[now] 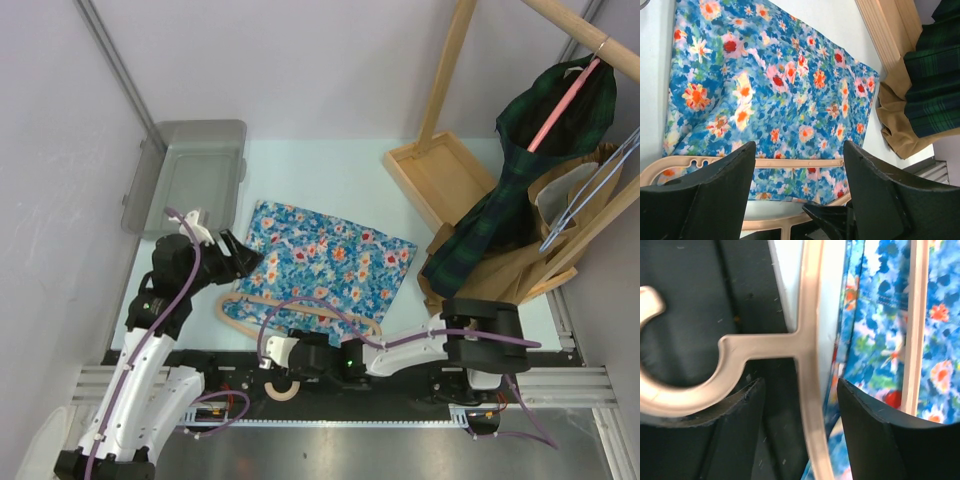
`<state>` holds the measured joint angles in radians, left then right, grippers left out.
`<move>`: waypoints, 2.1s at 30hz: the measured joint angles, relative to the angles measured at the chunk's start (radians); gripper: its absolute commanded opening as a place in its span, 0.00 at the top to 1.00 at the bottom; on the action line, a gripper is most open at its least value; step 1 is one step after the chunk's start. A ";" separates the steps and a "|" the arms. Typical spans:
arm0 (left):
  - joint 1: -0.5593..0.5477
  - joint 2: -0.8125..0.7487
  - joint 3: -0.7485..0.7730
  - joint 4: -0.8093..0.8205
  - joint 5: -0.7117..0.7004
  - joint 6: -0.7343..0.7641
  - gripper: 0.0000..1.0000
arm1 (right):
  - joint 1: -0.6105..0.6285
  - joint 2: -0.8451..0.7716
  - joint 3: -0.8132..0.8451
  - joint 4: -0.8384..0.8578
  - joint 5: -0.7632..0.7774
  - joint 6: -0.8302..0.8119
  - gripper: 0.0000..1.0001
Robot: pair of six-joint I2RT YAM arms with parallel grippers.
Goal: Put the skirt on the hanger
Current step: Grab a hanger with the right arm, then pass the hanger from the right arm to the left
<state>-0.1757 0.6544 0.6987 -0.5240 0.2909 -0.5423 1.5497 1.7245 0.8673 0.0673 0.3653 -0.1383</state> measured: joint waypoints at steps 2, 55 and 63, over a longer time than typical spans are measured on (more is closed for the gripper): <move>0.000 -0.008 0.000 -0.005 0.000 0.000 0.25 | 0.000 0.035 0.007 0.029 0.029 -0.020 0.34; 0.002 -0.225 0.076 0.168 0.546 0.213 0.00 | -0.686 -0.505 0.082 -0.435 -1.345 0.488 1.00; 0.001 -0.147 0.084 0.193 0.952 0.244 0.00 | -0.706 -0.484 0.089 -0.105 -1.582 0.889 1.00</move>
<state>-0.1745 0.5076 0.7830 -0.3309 1.2427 -0.2985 0.8440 1.2400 0.9562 -0.0380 -1.2171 0.7506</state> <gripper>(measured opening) 0.996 0.217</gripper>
